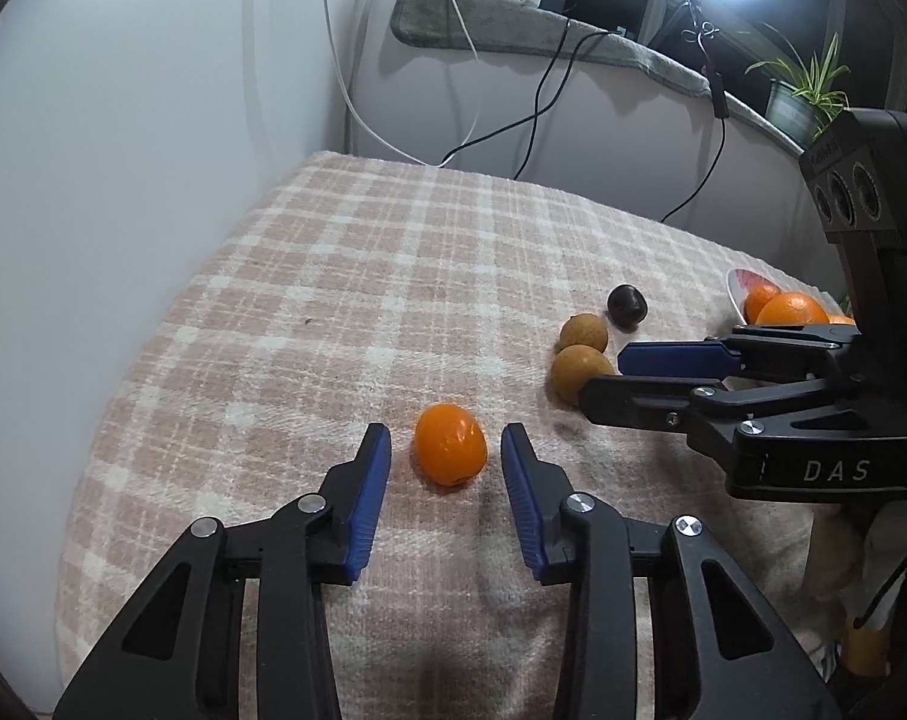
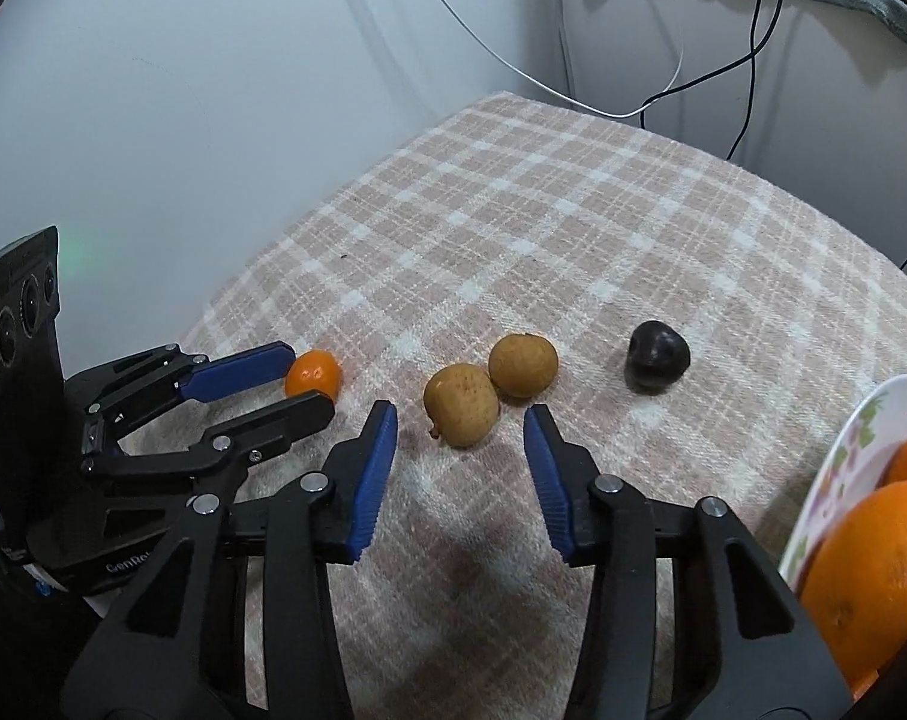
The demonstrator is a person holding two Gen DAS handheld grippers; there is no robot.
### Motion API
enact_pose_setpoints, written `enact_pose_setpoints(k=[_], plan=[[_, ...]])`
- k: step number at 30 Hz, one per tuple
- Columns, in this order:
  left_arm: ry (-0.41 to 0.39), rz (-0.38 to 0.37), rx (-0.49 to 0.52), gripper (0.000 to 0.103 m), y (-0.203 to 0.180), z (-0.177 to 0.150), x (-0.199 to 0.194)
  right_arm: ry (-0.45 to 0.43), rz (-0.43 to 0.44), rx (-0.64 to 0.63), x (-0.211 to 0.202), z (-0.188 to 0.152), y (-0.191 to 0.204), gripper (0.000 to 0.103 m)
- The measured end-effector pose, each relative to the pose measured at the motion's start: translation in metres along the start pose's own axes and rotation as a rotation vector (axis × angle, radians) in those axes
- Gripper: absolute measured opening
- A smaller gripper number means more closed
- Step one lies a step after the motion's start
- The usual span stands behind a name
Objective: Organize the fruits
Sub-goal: 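Move both tools back to the brown kiwi and small orange fruit, then close the right gripper on the brown kiwi while the left grasps the small orange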
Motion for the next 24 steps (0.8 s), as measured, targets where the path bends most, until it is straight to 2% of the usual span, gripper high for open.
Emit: enact_pose_setpoints(k=[5,12,17,24], plan=[[0.006,0.008,0.004,0.033,0.000,-0.001,0.004,0.010,-0.005,-0.003,0.007,0.002,-0.002,0.045],[0.008,0.012,0.011,0.025,0.000,-0.002,0.006,0.032,-0.014,-0.005,0.017,0.001,-0.008,0.038],[0.008,0.011,0.009,0.023,0.000,-0.002,0.006,0.035,-0.015,-0.016,0.021,0.001,-0.009,0.029],[0.002,0.006,-0.002,0.022,0.001,0.000,0.003,0.029,-0.011,-0.017,0.016,0.000,-0.005,0.029]])
Point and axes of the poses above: each gripper's, at about its wrist camera, not at the fingertips, and x roughly the way its jaws point, y to its left, z to its top, the point moved 10 cm from there along x, roughly the way its jaws point, and after that the axes turned 14 degrees about z, right-handed, at the moved point
